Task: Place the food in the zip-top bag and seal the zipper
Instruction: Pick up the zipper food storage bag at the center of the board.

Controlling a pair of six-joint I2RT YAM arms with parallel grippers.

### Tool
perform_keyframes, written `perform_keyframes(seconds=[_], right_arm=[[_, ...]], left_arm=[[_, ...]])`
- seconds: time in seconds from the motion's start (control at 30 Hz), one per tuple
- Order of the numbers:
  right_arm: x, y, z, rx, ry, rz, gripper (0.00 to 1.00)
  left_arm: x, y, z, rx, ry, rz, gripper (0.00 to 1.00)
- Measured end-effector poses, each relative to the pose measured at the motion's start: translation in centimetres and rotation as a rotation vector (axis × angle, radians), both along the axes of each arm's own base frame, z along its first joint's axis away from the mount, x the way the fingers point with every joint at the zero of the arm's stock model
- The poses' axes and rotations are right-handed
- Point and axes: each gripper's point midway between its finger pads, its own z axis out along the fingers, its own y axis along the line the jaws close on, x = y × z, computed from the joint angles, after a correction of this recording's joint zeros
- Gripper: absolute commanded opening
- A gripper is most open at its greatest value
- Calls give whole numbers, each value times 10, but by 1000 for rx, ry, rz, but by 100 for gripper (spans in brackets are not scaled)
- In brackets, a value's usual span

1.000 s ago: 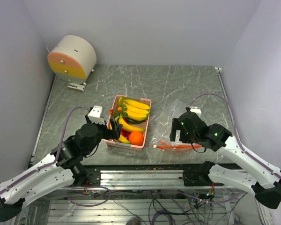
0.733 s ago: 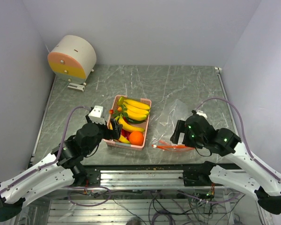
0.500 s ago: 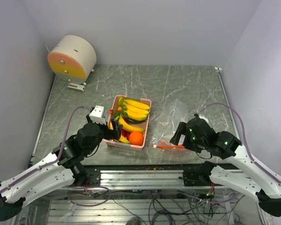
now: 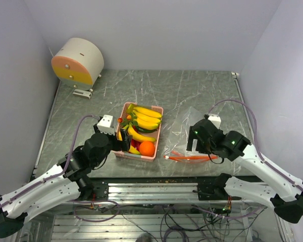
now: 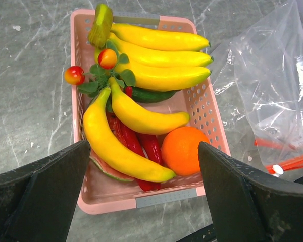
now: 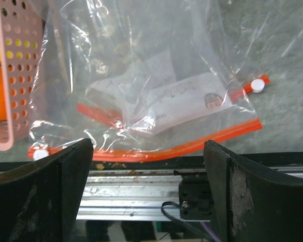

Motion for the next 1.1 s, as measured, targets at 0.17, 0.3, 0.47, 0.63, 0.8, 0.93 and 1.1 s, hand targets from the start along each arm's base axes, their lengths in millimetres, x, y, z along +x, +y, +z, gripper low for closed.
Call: perform_keyframes(seconds=[0.17, 0.3, 0.47, 0.63, 0.8, 0.93, 1.1], right_arm=[[14, 1, -13, -91, -11, 37, 92], [30, 10, -24, -146, -7, 76, 91], [51, 5, -36, -159, -14, 63, 83], [64, -9, -47, -134, -9, 33, 54], [64, -4, -59, -91, 10, 69, 0], [66, 1, -54, -53, -9, 71, 0], [70, 6, -24, 52, -97, 8, 0]], left_arm=[[1, -1, -3, 11, 9, 0, 99], [0, 0, -1, 1, 5, 2, 99], [-2, 2, 5, -23, -9, 3, 99], [-2, 2, 5, -23, -9, 3, 99], [-1, 2, 4, -21, -8, 2, 99], [-2, 2, 6, -28, -13, 0, 99], [-4, 2, 10, -41, -24, -10, 99]])
